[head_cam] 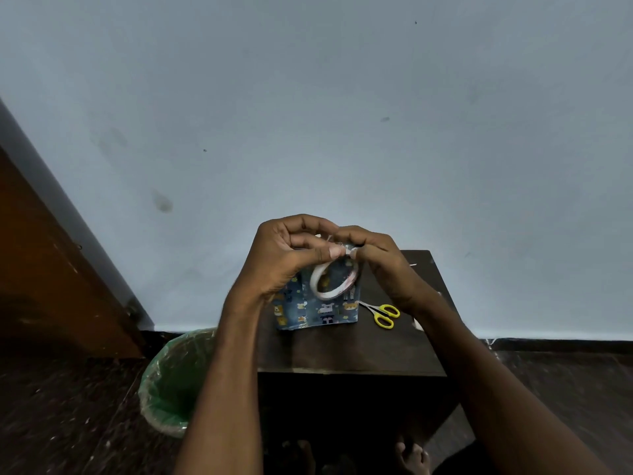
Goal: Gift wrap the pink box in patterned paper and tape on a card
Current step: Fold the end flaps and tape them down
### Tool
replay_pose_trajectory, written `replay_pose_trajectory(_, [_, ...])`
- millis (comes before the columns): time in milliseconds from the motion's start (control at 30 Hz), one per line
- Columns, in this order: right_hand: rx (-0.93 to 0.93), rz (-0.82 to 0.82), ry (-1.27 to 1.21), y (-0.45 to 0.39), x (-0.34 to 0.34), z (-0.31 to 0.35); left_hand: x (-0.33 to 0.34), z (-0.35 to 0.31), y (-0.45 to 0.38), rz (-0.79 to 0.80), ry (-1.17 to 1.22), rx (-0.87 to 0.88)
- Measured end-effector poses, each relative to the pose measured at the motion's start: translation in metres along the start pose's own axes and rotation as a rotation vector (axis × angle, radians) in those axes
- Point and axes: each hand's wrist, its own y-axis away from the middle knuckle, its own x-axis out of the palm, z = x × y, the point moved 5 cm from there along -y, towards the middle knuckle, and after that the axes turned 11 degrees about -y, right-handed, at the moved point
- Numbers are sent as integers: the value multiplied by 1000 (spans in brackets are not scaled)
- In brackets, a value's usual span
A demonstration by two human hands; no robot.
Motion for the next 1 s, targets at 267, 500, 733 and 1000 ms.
replay_pose_trajectory(267, [123,-583,306,13,-43,-26,13,6,-5,61,-260,34])
replay_pose_trajectory(500, [615,-196,1018,32,-54,-76,17,9,-8,64,-402,77])
replay_pose_trajectory(733, [659,-101,1119,41,-54,-84,19,9,-8,51,-417,111])
replay_pose_trajectory(1000, [681,-75,1233,43,-40,-75,20,12,-7,53,-334,59])
